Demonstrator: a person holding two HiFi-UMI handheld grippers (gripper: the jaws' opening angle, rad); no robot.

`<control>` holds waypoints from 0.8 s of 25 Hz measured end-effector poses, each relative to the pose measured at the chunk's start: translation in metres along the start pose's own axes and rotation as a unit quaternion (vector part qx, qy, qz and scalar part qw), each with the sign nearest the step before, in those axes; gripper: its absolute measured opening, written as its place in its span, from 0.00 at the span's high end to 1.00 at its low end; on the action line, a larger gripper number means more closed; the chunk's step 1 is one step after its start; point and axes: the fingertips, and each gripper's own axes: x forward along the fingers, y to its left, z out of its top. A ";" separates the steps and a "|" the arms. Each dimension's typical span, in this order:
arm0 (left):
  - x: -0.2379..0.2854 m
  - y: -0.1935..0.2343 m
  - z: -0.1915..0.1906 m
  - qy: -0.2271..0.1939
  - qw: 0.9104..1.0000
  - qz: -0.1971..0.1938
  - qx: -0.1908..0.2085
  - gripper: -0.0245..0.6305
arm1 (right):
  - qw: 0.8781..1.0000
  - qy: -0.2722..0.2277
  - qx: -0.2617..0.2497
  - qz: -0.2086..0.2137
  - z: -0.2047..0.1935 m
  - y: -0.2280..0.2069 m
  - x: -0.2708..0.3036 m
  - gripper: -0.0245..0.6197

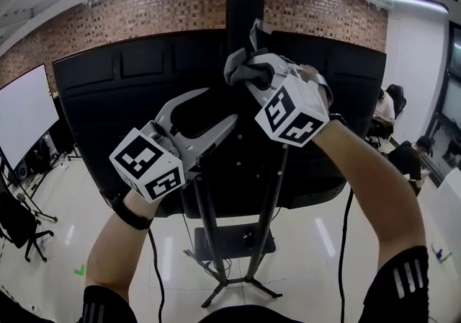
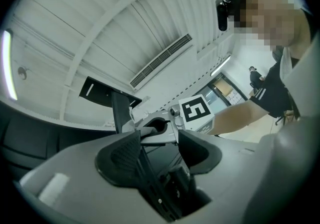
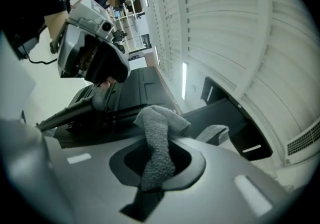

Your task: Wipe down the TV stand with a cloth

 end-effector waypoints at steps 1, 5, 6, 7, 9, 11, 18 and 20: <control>-0.003 -0.003 -0.005 0.001 1.000 0.000 -0.002 0.57 | 1.000 0.004 -0.007 0.005 -0.003 0.009 0.001 0.90; -0.013 -0.008 -0.032 0.014 1.000 0.008 -0.017 0.57 | 0.998 0.031 -0.046 0.017 -0.016 0.042 0.002 0.90; -0.016 -0.009 -0.037 0.016 1.000 0.011 -0.023 0.57 | 0.998 0.039 -0.053 0.020 -0.019 0.050 0.002 0.90; -0.019 -0.011 -0.042 0.017 0.999 0.013 -0.029 0.57 | 0.997 0.046 -0.059 0.025 -0.022 0.058 0.002 0.90; -0.025 -0.015 -0.049 0.018 0.999 0.014 -0.041 0.57 | 0.995 0.058 -0.070 0.032 -0.026 0.072 0.002 0.90; -0.030 -0.021 -0.056 0.020 0.999 0.014 -0.043 0.57 | 0.994 0.067 -0.083 0.034 -0.028 0.084 0.003 0.90; -0.048 -0.033 -0.092 0.034 0.997 0.028 -0.066 0.57 | 0.988 0.091 -0.117 0.038 -0.033 0.116 0.004 0.90; -0.055 -0.039 -0.102 0.040 0.996 0.031 -0.072 0.57 | 0.986 0.099 -0.122 0.050 -0.038 0.133 0.003 0.90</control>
